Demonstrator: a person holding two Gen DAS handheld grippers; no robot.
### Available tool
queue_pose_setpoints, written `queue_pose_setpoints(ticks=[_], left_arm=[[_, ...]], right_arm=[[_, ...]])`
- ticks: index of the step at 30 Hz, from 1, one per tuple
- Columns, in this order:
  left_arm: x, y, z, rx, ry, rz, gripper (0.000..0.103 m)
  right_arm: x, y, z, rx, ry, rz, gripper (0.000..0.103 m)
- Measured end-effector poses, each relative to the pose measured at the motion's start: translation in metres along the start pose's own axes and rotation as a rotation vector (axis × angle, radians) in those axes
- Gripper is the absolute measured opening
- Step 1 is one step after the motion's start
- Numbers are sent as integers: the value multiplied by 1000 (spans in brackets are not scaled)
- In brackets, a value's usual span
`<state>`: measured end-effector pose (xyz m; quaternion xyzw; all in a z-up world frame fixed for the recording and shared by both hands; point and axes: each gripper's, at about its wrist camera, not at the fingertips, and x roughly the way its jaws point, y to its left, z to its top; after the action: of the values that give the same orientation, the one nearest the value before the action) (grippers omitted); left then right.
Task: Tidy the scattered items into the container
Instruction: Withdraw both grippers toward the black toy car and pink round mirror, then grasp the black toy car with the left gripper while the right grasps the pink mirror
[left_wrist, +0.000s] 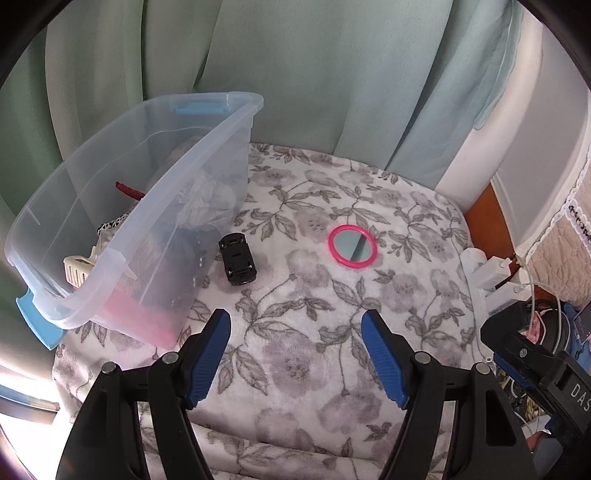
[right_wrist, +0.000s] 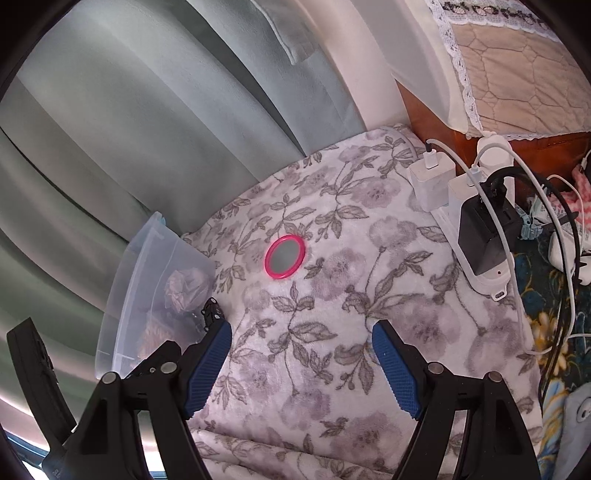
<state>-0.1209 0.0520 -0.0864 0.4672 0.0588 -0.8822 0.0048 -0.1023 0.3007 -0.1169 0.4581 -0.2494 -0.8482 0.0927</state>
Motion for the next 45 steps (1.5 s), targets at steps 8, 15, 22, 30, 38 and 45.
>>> queue_pose_setpoints(ticks=[8,15,22,30,38,45], left_arm=[[45,2,-7,-62,33,120,74],[75,-4,-6,-52,16,197,82],[103,3,7,-123,20,242,82],[133,22,22,-196,51,297,82],[158,29,33,-204,85,297,82],[163,28,40,-173,86,272,80]], right_arm=[[32,8,-7,-91,60,-32,81],[57,6,-9,-153,106,-90,81],[78,3,-5,-190,139,-137,81],[100,14,3,-252,144,-149,81],[133,37,10,-367,164,-178,81],[163,52,24,-432,156,-213,81]])
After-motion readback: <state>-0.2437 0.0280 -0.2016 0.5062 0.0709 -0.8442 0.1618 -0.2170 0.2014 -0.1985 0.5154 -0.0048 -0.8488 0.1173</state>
